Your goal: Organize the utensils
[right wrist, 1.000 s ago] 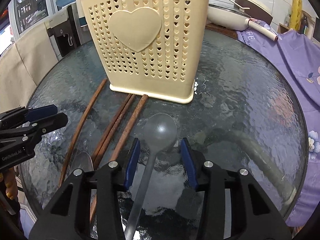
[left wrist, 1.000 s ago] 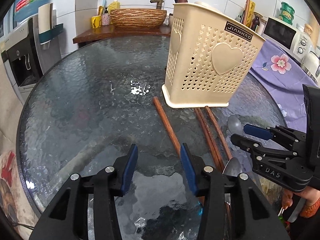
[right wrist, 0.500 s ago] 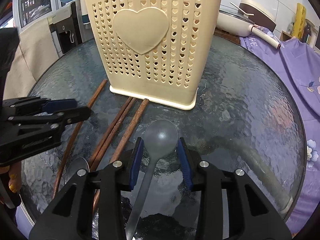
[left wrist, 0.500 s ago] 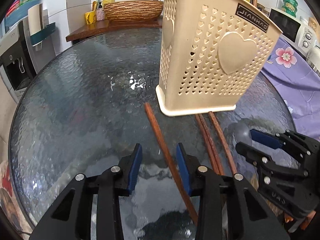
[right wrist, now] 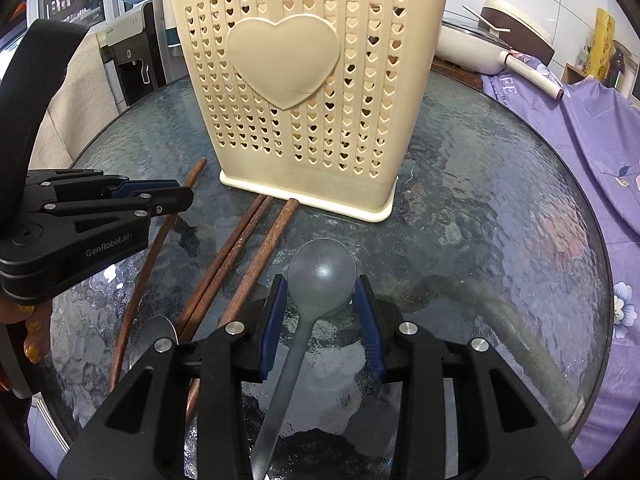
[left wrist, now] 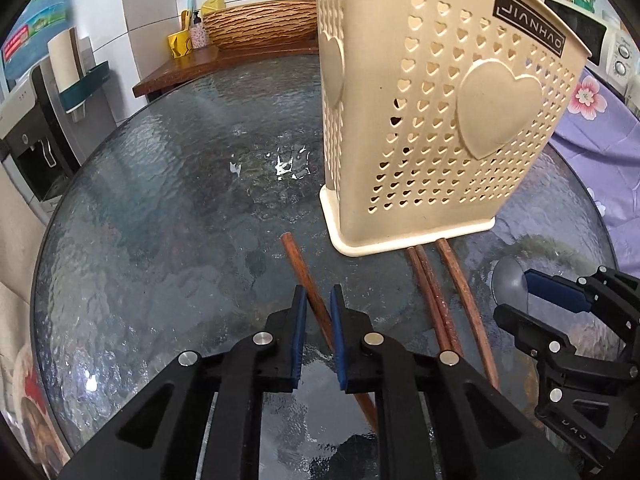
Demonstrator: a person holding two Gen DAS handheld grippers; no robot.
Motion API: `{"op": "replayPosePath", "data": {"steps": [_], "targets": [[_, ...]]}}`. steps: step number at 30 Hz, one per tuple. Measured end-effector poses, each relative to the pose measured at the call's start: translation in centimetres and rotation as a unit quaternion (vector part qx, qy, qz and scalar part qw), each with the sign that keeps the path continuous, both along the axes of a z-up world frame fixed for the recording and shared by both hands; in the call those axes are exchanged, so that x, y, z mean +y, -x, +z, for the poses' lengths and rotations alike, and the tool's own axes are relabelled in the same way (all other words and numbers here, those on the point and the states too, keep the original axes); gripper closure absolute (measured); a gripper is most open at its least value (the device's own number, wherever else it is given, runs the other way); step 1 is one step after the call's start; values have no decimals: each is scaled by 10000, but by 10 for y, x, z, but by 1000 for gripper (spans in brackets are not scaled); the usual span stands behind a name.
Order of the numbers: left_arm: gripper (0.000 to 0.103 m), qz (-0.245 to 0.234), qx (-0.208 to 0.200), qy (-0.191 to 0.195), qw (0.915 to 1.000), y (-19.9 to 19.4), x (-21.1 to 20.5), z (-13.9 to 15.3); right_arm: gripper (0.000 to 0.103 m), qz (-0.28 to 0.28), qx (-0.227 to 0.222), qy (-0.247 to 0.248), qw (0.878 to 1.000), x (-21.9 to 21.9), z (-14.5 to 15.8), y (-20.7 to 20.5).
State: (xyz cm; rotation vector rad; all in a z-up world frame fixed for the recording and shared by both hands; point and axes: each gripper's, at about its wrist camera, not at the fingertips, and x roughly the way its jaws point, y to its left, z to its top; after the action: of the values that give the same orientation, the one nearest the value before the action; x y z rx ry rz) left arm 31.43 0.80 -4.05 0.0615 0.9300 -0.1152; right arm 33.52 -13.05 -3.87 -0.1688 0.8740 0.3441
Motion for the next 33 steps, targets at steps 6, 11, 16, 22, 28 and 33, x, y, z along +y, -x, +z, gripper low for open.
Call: {"op": "replayPosePath", "data": {"steps": [6, 11, 16, 22, 28, 33], "targets": [[96, 0, 15, -55, 10000, -4, 1, 0, 67, 16, -56, 156, 9999, 8, 1, 0], [96, 4, -10, -106, 9999, -5, 0, -1, 67, 16, -59, 167, 9998, 10, 1, 1], [96, 7, -24, -133, 9999, -2, -4, -1, 67, 12, -64, 169, 9998, 11, 1, 1], [96, 87, -11, 6, 10000, -2, 0, -1, 67, -1, -48, 135, 9999, 10, 1, 1], [96, 177, -74, 116, 9997, -4, 6, 4, 67, -28, -34, 62, 10000, 6, 2, -1], [96, 185, -213, 200, 9994, 0, 11, 15, 67, -26, -69, 13, 10000, 3, 4, 0]]}}
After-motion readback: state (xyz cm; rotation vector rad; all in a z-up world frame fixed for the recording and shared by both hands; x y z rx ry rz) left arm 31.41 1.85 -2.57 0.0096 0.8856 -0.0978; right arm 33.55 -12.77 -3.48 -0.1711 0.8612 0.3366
